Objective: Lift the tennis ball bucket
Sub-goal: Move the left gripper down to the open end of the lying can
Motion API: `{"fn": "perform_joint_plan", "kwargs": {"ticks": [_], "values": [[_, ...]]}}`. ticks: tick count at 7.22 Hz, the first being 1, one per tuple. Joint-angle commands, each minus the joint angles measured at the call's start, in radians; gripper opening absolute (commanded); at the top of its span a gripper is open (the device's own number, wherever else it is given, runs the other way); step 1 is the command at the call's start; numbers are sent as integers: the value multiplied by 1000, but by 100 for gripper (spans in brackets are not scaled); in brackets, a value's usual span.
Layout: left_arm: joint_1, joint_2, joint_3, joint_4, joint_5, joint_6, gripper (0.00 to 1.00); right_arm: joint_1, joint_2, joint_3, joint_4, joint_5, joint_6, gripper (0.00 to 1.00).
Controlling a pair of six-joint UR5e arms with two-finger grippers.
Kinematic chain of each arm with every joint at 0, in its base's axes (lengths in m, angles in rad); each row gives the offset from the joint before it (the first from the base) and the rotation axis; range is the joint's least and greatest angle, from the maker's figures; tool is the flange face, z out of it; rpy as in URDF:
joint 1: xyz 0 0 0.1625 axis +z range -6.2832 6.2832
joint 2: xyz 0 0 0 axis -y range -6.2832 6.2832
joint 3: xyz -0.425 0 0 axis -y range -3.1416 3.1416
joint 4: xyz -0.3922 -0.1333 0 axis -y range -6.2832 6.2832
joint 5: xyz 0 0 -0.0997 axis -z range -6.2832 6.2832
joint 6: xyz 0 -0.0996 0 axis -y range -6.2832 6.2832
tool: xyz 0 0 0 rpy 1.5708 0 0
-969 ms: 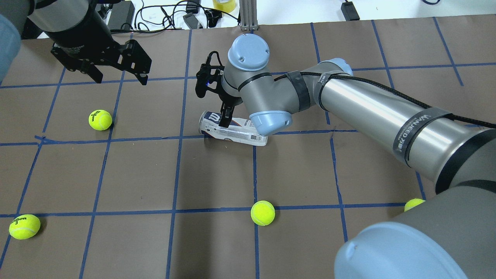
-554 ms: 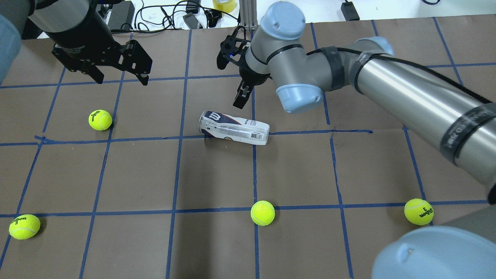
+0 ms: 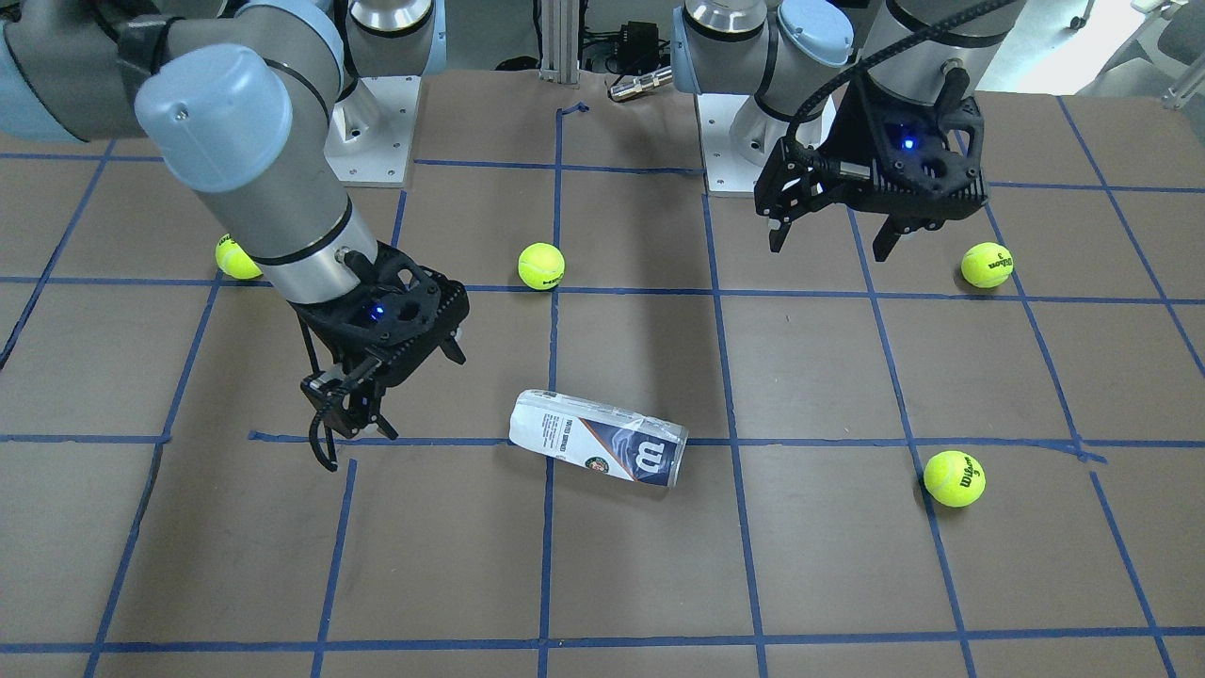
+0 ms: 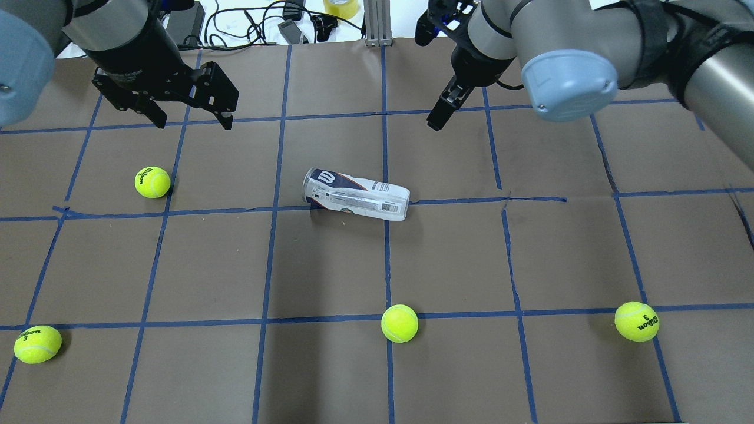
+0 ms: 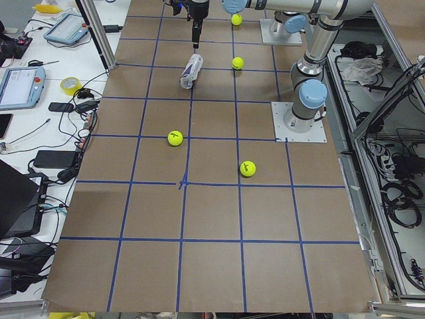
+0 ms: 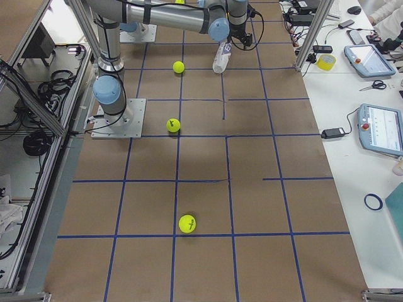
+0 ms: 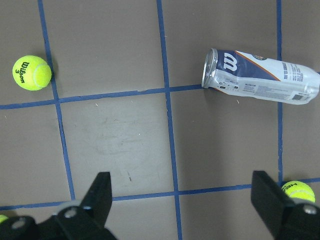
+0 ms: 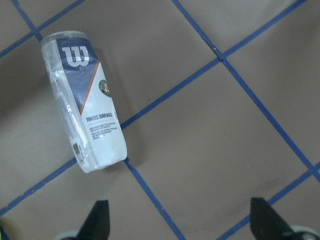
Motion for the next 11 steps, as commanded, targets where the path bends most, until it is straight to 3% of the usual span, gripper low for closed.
{"fn": "perform_joint_plan", "kwargs": {"ticks": [1, 2, 4, 6, 7, 8, 9, 10, 11], "values": [[-2, -35, -22, 28, -1, -10, 100, -97, -108, 0, 197, -15, 6, 100], [-2, -58, -55, 98, -10, -28, 100, -108, -163, 3, 273, -32, 8, 100], [3, -98, -141, 193, -165, -16, 100, -119, -243, 9, 362, -114, 23, 100], [18, -179, -155, 239, -227, 12, 100, -114, -237, 23, 370, -104, 77, 100], [64, -221, -157, 240, -381, 23, 100, -114, -245, 25, 371, -116, 186, 100], [103, -264, -160, 236, -474, 58, 100, -114, -250, 23, 371, -116, 283, 100], [110, -304, -160, 226, -487, 106, 100, -114, -250, 23, 365, -116, 345, 100], [115, -344, -158, 229, -563, 115, 100, -114, -251, 23, 371, -133, 432, 100], [133, -387, -157, 227, -632, 116, 100, -113, -262, 8, 355, -223, 459, 100]]}}
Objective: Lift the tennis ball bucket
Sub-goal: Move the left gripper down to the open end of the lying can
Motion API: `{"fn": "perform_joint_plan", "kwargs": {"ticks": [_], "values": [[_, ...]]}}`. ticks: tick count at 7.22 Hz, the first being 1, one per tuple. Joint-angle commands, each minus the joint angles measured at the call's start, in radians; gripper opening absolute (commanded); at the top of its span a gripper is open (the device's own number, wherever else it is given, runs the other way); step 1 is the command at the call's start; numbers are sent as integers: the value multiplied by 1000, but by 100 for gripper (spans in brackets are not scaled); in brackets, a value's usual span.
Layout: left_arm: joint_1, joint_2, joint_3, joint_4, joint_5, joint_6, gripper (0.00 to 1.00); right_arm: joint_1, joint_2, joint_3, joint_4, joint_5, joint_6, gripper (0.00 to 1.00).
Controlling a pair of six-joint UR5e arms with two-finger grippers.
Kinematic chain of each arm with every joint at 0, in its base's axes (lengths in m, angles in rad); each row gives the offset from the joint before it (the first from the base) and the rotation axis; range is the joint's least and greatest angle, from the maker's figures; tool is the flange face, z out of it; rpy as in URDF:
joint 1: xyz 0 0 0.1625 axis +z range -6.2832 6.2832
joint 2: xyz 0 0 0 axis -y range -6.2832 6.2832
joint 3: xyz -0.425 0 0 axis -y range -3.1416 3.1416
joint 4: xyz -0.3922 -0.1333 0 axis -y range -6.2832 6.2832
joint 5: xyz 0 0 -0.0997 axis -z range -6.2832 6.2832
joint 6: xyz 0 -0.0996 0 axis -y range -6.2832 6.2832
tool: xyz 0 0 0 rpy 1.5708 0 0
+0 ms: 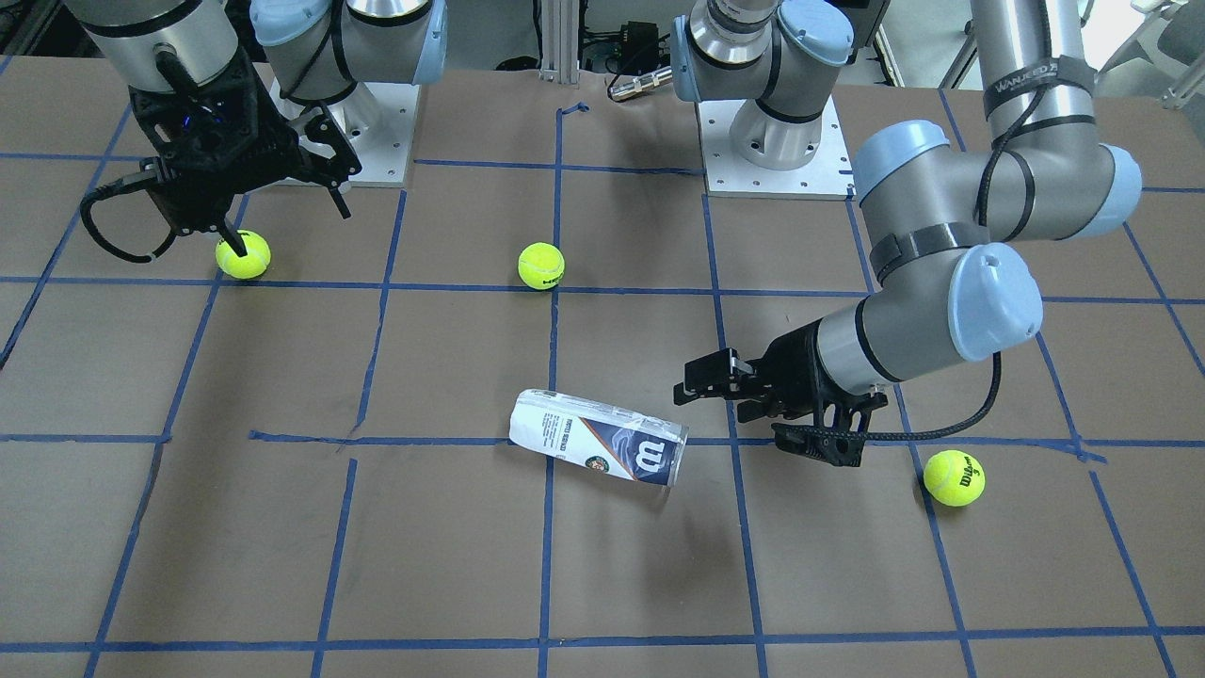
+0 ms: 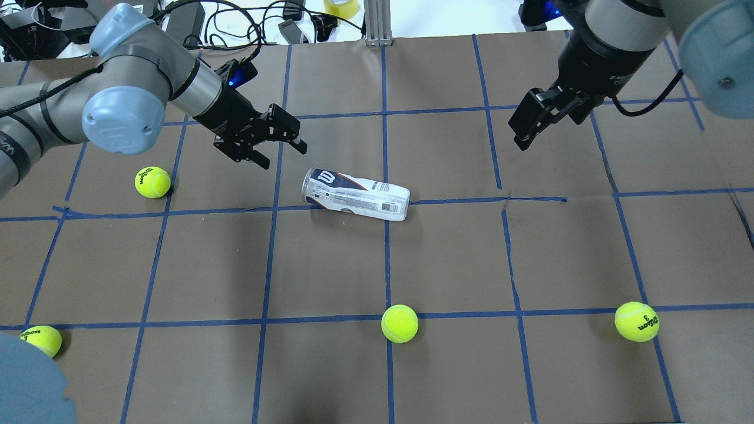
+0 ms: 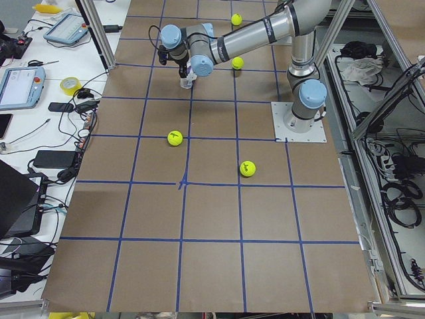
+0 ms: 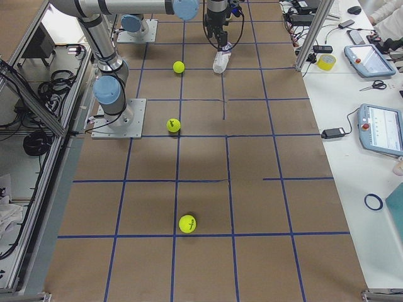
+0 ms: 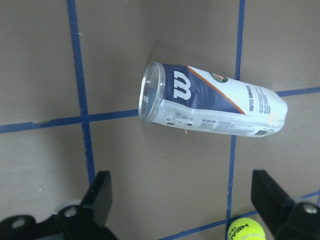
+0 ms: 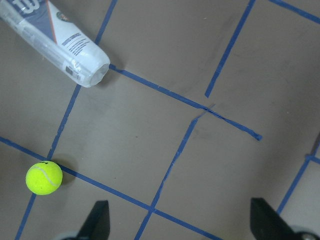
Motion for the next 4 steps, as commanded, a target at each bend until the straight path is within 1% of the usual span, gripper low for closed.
{"fn": "perform_joint_plan", "kwargs": {"ticks": [1, 2, 3, 4], "values": [[29, -84, -2, 0, -159, 14, 100, 1, -15, -1, -10, -93, 195, 100], [32, -105, -2, 0, -162, 25, 100, 1, -20, -3, -10, -89, 261, 100], [32, -131, 1, 6, -163, 42, 100, 1, -20, 0, -7, -86, 273, 100], [32, -159, 0, 12, -163, 69, 100, 1, -23, 5, -3, -60, 276, 100]]}}
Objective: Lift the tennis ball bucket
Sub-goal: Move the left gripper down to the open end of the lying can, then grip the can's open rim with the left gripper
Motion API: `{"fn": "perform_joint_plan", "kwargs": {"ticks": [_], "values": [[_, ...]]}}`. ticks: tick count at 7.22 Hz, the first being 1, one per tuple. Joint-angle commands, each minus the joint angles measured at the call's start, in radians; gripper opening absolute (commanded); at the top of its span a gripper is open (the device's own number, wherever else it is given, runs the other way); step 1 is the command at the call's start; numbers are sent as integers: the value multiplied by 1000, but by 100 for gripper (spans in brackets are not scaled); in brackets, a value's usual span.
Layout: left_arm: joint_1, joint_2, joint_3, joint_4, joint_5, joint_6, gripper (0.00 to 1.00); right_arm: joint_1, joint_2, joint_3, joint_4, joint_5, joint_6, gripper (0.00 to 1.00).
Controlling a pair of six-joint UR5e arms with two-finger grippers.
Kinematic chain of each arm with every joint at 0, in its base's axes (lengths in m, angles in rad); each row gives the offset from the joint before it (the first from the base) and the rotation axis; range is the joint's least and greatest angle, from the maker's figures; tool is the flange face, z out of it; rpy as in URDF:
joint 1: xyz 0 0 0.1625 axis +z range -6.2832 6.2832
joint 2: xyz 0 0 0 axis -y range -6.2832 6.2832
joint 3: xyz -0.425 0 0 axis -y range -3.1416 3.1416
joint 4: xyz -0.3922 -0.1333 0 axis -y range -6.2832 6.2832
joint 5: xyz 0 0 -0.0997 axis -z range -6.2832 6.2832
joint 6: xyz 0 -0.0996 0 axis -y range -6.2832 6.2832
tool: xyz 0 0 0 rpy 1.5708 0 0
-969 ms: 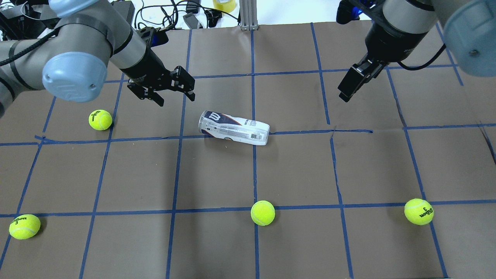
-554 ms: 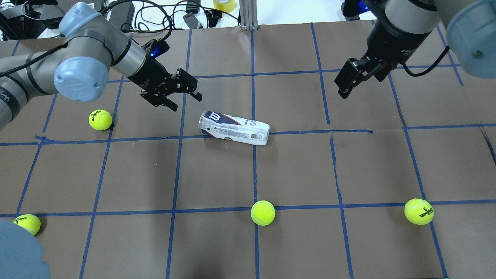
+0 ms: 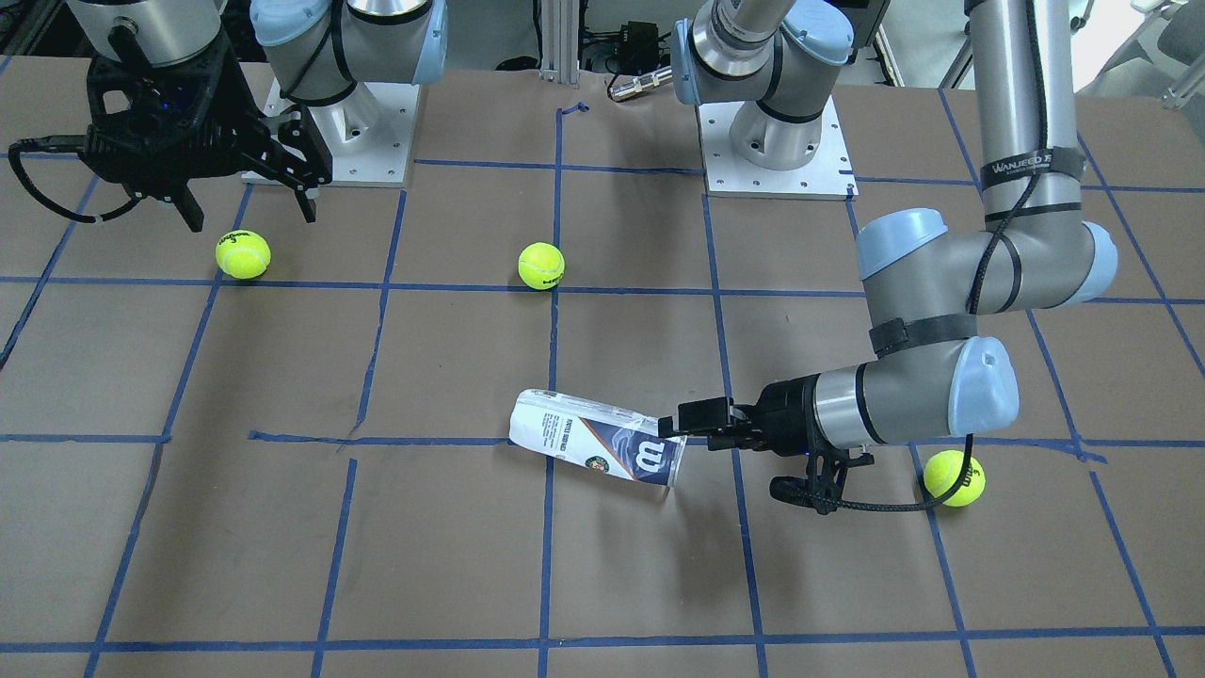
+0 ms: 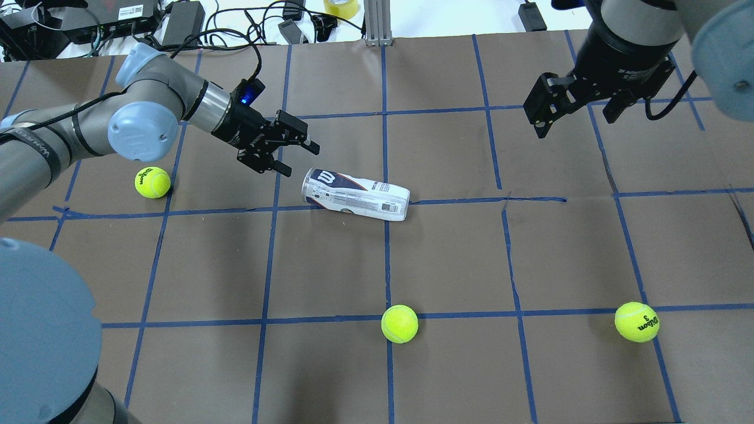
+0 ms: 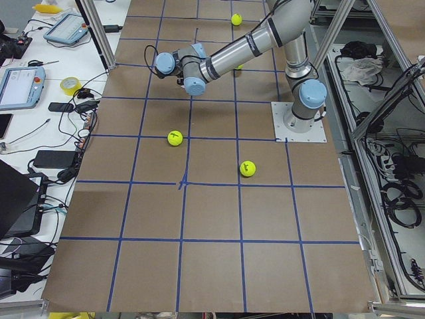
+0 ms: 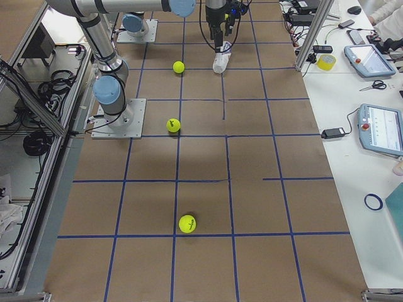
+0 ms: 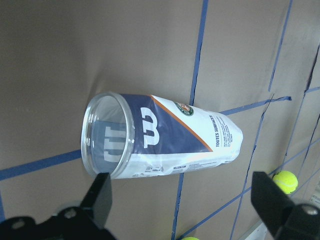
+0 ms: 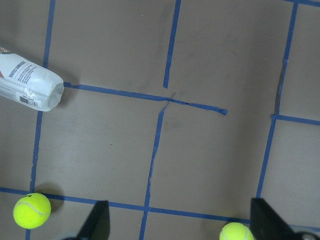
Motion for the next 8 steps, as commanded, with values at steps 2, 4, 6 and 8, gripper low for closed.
{"fn": "perform_joint_plan", "kwargs": {"ticks": [2, 4, 6, 8], "values": [[1, -64, 0, 7, -8, 29, 77, -2, -11, 9, 8, 23, 43, 100], [-1, -75, 0, 7, -9, 28, 31, -2, -17, 9, -3, 22, 37, 100], [-1, -72, 2, 7, -11, 20, 11, -2, -17, 11, -2, 15, 27, 100], [-4, -40, 6, 8, -12, -38, 0, -2, -17, 11, -2, 17, 29, 100]]}}
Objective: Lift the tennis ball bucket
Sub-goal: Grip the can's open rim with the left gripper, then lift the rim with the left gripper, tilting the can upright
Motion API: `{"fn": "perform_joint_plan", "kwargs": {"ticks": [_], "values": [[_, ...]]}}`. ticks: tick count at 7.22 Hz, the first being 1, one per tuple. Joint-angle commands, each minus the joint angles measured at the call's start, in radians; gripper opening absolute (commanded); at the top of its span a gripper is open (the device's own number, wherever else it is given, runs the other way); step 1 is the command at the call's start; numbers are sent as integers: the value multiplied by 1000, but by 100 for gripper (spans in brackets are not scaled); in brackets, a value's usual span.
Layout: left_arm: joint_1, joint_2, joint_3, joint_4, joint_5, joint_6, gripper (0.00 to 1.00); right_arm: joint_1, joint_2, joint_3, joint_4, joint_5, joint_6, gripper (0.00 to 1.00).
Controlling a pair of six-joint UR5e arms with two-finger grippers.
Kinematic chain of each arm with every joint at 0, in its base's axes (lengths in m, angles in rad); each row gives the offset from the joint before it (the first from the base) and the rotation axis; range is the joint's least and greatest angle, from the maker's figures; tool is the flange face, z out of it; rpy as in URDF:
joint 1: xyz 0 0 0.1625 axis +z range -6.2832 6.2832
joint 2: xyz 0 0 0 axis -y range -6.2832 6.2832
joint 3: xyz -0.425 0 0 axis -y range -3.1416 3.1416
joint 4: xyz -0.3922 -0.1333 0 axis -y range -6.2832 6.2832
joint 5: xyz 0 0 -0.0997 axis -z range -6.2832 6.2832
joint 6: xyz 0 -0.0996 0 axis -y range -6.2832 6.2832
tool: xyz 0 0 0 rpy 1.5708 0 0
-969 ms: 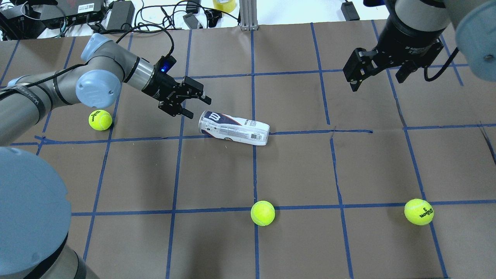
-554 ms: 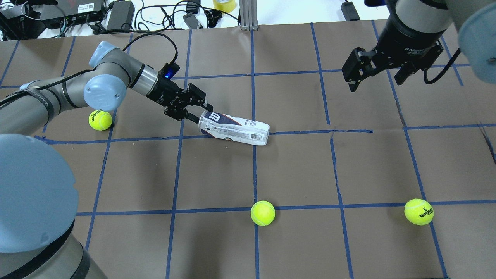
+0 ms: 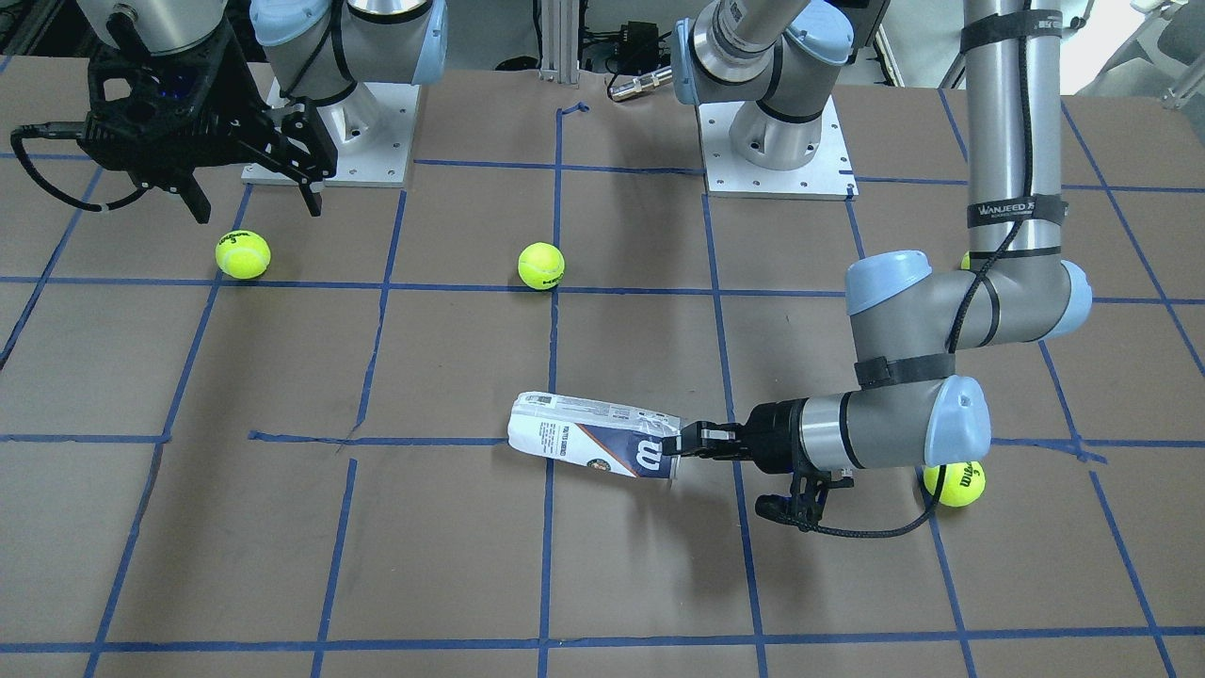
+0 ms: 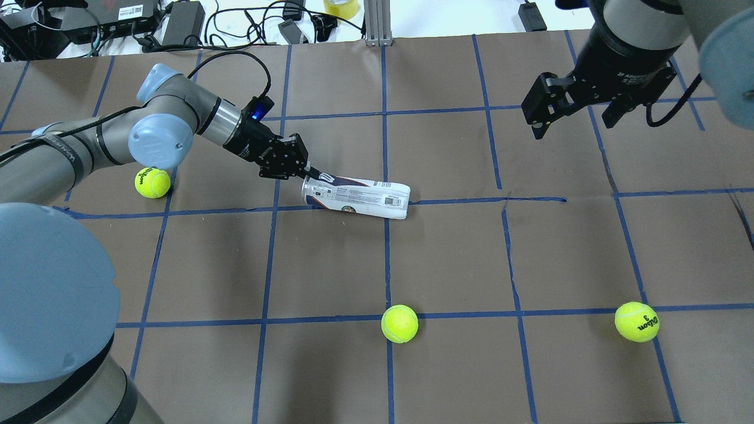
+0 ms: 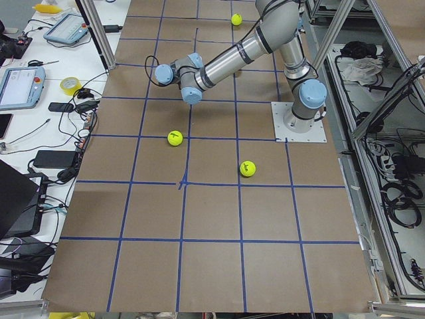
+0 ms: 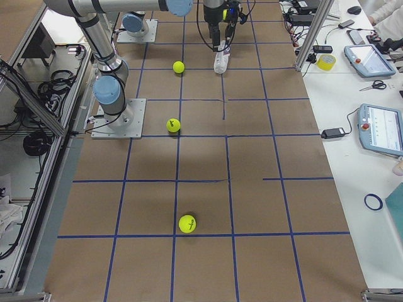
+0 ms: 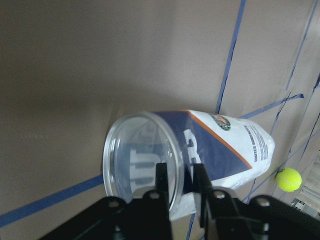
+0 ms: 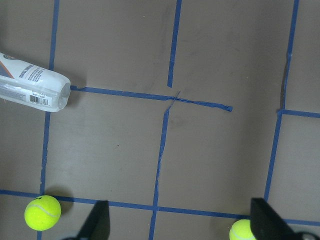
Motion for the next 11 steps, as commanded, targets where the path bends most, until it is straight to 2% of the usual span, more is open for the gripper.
{"fn": "perform_joint_plan", "kwargs": {"ticks": [1, 4, 6, 9, 11], "values": [[-8, 35, 11, 3, -1, -113, 0, 0, 0, 0, 0, 1, 1, 100], [-36, 150, 57, 3, -65, -405, 0, 0, 1, 0, 2, 6, 7, 100], [-75, 210, 109, 10, -47, -550, 0, 0, 1, 0, 2, 6, 10, 100], [-169, 231, 170, 101, 297, -597, 0, 0, 3, 2, 6, 7, 13, 100], [-249, 215, 189, 89, 570, -498, 0, 0, 1, 6, 5, 7, 13, 100]]}}
